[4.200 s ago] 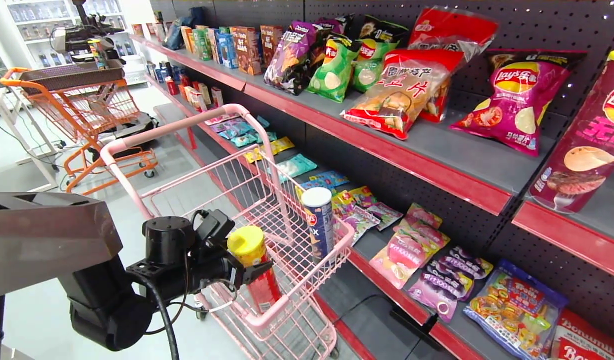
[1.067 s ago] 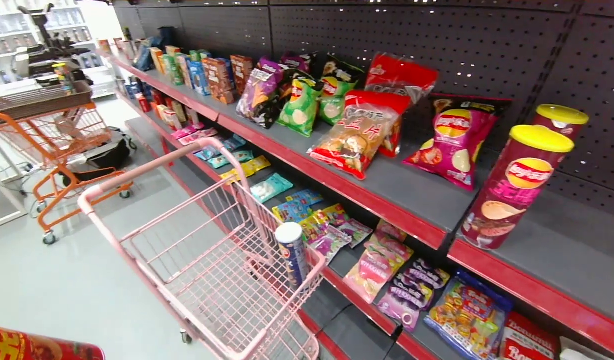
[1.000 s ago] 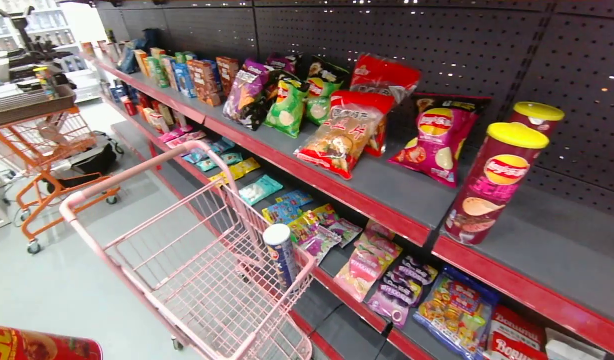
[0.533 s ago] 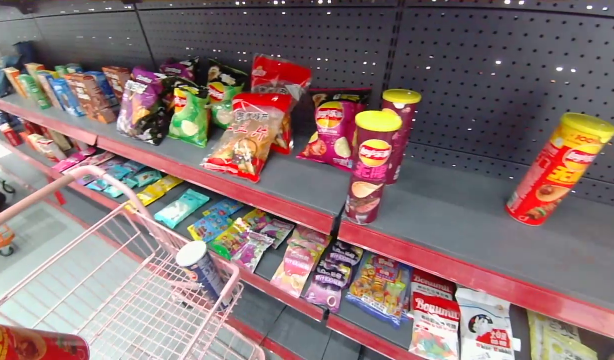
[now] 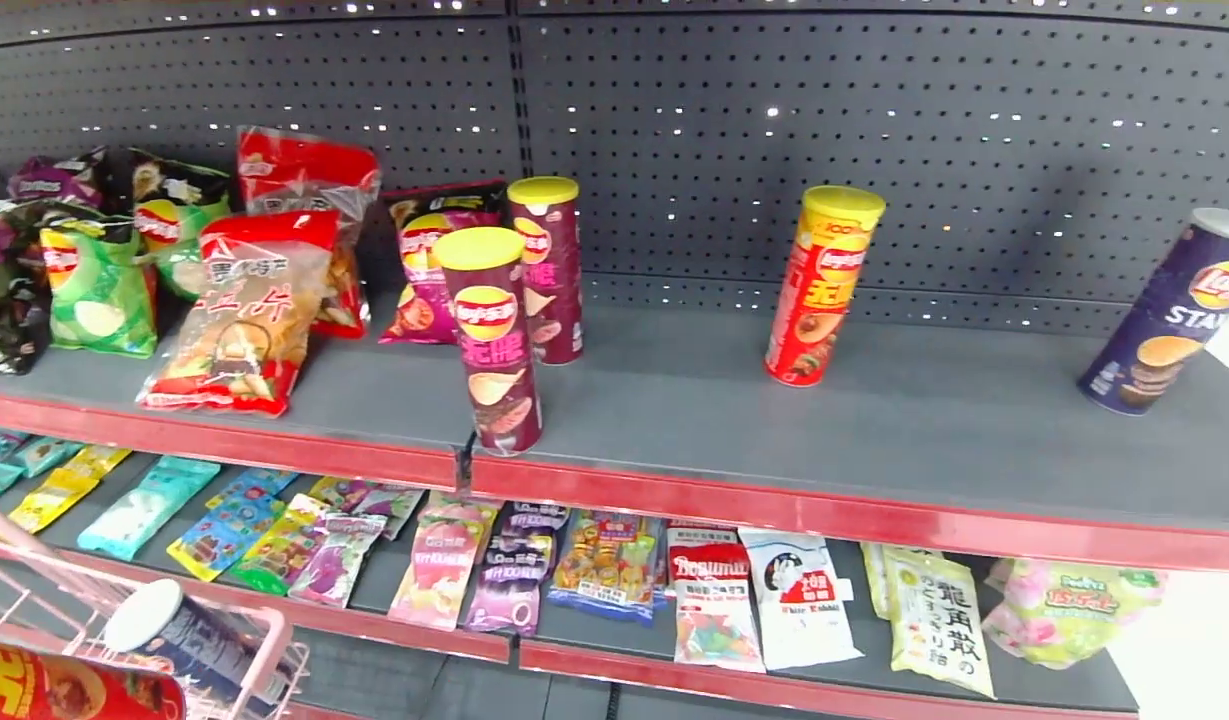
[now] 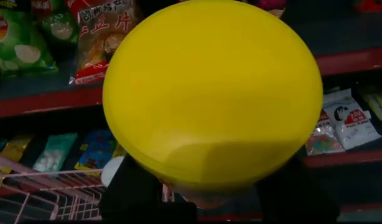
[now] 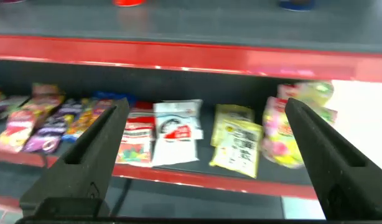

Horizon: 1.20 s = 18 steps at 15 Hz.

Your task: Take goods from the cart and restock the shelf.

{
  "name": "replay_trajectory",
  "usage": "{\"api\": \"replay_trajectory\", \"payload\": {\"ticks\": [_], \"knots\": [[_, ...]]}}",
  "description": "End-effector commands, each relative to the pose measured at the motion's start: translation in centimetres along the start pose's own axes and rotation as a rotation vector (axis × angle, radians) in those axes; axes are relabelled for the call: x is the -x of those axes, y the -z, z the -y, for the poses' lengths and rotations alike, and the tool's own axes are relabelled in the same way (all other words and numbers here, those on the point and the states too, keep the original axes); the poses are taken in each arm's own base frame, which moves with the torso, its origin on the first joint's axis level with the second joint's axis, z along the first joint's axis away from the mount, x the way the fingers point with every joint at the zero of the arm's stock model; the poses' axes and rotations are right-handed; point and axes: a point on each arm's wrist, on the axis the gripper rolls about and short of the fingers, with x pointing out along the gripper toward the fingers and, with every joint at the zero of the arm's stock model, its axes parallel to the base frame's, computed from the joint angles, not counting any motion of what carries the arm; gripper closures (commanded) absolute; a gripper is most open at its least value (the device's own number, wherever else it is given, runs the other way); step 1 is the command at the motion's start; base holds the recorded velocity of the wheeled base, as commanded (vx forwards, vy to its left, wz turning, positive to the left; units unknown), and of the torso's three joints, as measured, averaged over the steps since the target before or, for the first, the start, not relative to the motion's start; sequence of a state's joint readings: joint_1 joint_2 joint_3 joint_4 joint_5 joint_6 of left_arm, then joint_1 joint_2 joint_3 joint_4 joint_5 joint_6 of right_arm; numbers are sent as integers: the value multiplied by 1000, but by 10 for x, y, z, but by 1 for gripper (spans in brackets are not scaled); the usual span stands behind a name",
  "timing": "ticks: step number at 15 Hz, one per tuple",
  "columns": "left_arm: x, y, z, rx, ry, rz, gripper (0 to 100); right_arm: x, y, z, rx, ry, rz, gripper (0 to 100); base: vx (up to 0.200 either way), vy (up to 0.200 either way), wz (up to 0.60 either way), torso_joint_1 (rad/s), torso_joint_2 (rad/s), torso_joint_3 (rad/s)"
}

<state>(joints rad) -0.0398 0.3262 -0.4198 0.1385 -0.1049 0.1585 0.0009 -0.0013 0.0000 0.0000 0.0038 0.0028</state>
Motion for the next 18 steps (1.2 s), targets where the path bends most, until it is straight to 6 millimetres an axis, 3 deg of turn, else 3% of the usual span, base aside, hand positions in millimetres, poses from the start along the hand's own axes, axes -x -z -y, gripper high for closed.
{"api": "replay_trajectory", "payload": {"ticks": [1,6,11,18], "knots": [[-7,-9,-2,-13,1,-18,100,0,0,0,0,-1,-1,0,0,0,0,0,0,0],[-8,-21,-4,-19,-6,-5,100,0,0,0,4,-3,-1,0,0,0,0,0,0,0],[-7,-20,-4,-35,0,-1,100,0,0,0,4,-5,-1,0,200,0,0,-3,-3,1],[-1,-18,-2,-42,47,31,100,0,0,0,4,-5,-1,0,0,0,0,86,-203,-113]]}}
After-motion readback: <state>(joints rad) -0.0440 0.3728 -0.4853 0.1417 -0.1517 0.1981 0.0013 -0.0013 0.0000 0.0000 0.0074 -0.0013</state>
